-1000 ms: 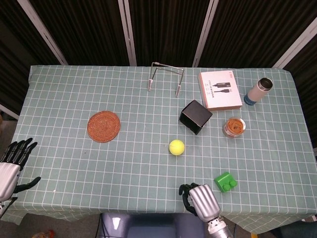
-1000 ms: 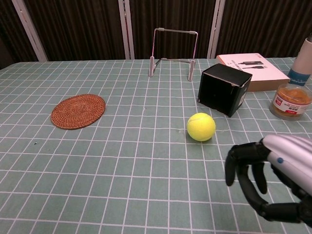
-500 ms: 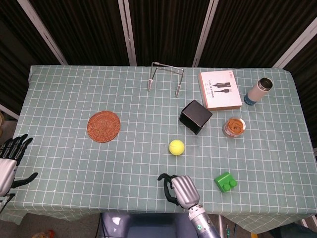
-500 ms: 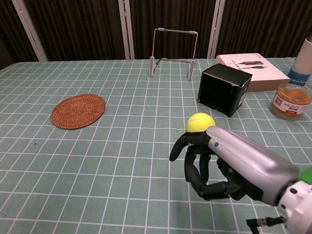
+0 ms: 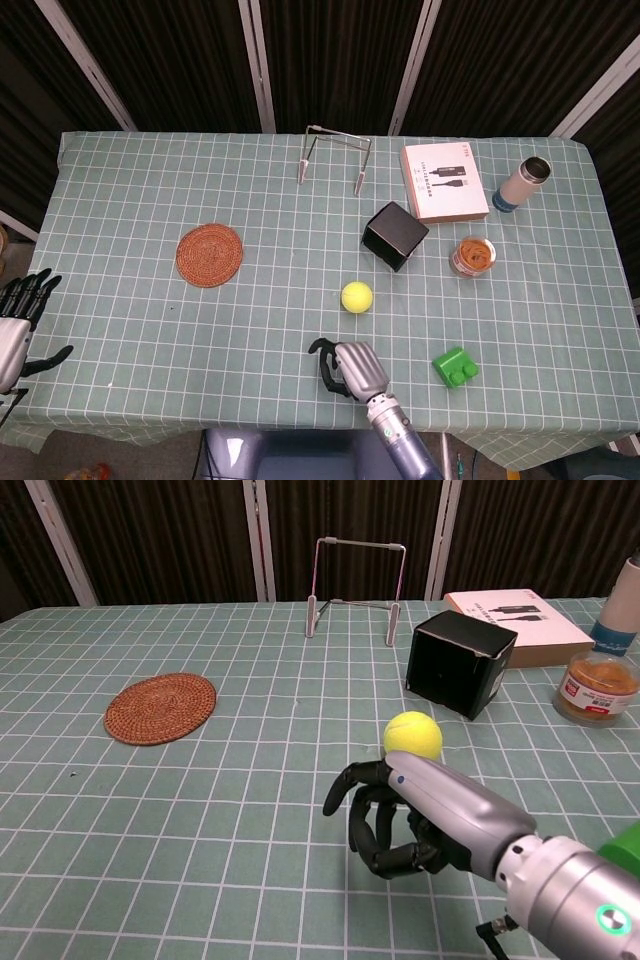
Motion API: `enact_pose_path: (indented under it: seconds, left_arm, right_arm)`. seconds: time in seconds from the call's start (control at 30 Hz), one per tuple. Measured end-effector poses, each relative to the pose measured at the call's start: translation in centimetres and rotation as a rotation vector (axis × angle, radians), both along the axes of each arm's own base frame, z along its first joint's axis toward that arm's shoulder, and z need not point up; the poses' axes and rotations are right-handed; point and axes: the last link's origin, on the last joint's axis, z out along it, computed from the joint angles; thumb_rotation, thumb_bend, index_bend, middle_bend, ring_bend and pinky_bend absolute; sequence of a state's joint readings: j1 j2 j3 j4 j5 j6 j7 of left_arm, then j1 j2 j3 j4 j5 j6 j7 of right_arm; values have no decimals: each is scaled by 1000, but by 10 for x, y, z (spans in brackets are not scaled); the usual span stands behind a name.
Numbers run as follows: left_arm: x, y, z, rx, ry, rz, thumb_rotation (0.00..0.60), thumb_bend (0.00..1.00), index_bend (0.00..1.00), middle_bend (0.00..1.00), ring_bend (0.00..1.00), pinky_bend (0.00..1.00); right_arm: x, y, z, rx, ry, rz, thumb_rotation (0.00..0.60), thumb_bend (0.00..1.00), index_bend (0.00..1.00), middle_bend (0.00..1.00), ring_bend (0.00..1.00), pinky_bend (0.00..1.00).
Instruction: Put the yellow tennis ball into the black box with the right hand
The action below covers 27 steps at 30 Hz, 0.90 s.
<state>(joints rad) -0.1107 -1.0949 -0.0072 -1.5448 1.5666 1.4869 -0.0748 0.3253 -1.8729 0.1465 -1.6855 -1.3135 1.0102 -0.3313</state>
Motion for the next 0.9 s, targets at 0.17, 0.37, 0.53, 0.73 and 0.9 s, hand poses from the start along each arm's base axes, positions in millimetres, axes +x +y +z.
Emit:
enact_pose_path:
  seconds: [0.17, 0.37, 0.53, 0.73, 0.9]
  left_arm:
    - [-2, 2, 0, 4, 3, 9, 600, 139, 0, 0, 0, 0]
    - [-5, 4, -1, 4, 8, 29, 600, 138, 0, 0, 0, 0]
    - [-8, 6, -2, 5, 16, 49, 600, 138, 0, 0, 0, 0]
    - [-9, 9, -4, 2, 26, 63, 600, 138, 0, 0, 0, 0]
    - [-10, 12, -7, -6, 32, 78, 600, 139, 0, 0, 0, 0]
  right_arm:
    - [2, -11, -7, 17, -1, 11, 600, 668, 345, 510, 527, 839]
    - [0, -23, -13, 30, 1, 11, 600, 668, 342, 504, 517, 827]
    - [-5, -35, -16, 39, 1, 6, 600, 668, 335, 497, 502, 795]
    - [-12, -48, -17, 39, 1, -4, 600, 668, 333, 482, 480, 767]
    - [-16, -59, -19, 49, 7, -4, 600, 668, 327, 475, 468, 748]
